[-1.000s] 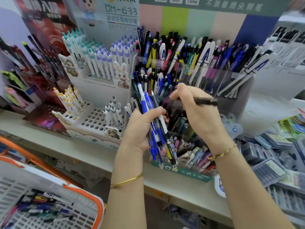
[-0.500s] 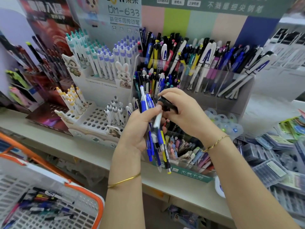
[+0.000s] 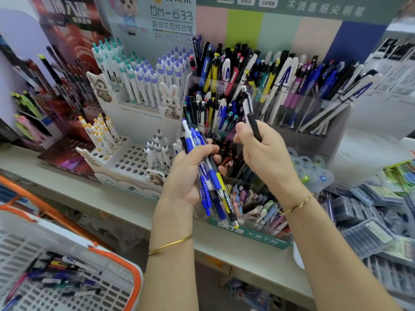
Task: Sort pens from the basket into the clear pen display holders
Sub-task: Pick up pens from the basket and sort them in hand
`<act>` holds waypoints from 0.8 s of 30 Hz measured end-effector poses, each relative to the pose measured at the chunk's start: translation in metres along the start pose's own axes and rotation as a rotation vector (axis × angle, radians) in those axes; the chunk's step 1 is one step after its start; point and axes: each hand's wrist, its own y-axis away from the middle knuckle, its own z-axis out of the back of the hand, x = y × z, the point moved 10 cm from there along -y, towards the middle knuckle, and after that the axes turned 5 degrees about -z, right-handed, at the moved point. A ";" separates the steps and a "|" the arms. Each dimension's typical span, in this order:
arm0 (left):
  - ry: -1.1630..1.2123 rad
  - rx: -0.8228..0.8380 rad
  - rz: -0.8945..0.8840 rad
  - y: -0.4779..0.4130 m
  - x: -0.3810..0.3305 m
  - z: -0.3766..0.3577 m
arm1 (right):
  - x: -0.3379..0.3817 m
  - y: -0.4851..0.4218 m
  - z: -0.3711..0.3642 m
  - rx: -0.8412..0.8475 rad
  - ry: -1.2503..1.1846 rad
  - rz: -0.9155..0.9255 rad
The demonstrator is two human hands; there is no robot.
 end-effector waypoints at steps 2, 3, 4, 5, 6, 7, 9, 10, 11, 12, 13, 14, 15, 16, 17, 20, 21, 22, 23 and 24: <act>0.037 0.000 -0.041 -0.003 -0.004 0.000 | -0.007 0.003 -0.004 0.067 -0.042 -0.086; 0.051 -0.013 -0.063 -0.004 -0.007 0.001 | -0.012 0.005 -0.009 0.133 -0.105 -0.150; 0.062 -0.036 -0.082 -0.005 -0.008 0.003 | -0.017 0.007 -0.015 0.194 -0.172 -0.212; 0.071 -0.064 -0.097 -0.005 -0.009 0.005 | -0.020 0.009 -0.018 0.232 -0.214 -0.257; 0.079 -0.091 -0.110 -0.006 -0.010 0.007 | -0.023 0.009 -0.019 0.244 -0.208 -0.270; 0.084 -0.114 -0.123 -0.007 -0.010 0.009 | -0.022 0.008 -0.018 0.242 -0.162 -0.253; 0.074 -0.159 -0.147 -0.007 -0.010 0.012 | -0.015 0.009 -0.017 0.244 -0.050 -0.174; 0.068 -0.184 -0.161 -0.007 -0.011 0.014 | -0.012 0.011 -0.017 0.257 -0.018 -0.146; 0.063 -0.211 -0.172 -0.007 -0.011 0.016 | -0.008 0.013 -0.018 0.271 0.007 -0.125; 0.058 -0.243 -0.181 -0.006 -0.012 0.019 | -0.006 0.014 -0.019 0.282 0.043 -0.097; 0.045 -0.276 -0.189 -0.006 -0.012 0.021 | -0.003 0.016 -0.021 0.295 0.103 -0.066; 0.027 -0.308 -0.193 -0.006 -0.012 0.023 | -0.002 0.017 -0.024 0.301 0.171 -0.041; 0.008 -0.330 -0.196 -0.006 -0.012 0.024 | -0.001 0.017 -0.026 0.306 0.230 -0.024; -0.013 -0.343 -0.198 -0.006 -0.012 0.025 | -0.002 0.017 -0.029 0.307 0.274 -0.017; -0.038 -0.349 -0.200 -0.007 -0.011 0.025 | -0.002 0.016 -0.030 0.305 0.298 -0.010; -0.103 -0.359 -0.223 -0.008 -0.012 0.026 | -0.001 0.015 -0.037 0.318 0.311 0.011; -0.115 -0.356 -0.235 -0.008 -0.013 0.025 | -0.001 0.015 -0.039 0.322 0.314 0.021; -0.123 -0.357 -0.244 -0.008 -0.014 0.025 | -0.001 0.015 -0.041 0.325 0.313 0.029; -0.129 -0.354 -0.249 -0.009 -0.014 0.024 | -0.001 0.015 -0.041 0.323 0.305 0.033; -0.133 -0.349 -0.249 -0.009 -0.013 0.024 | -0.001 0.014 -0.041 0.320 0.297 0.033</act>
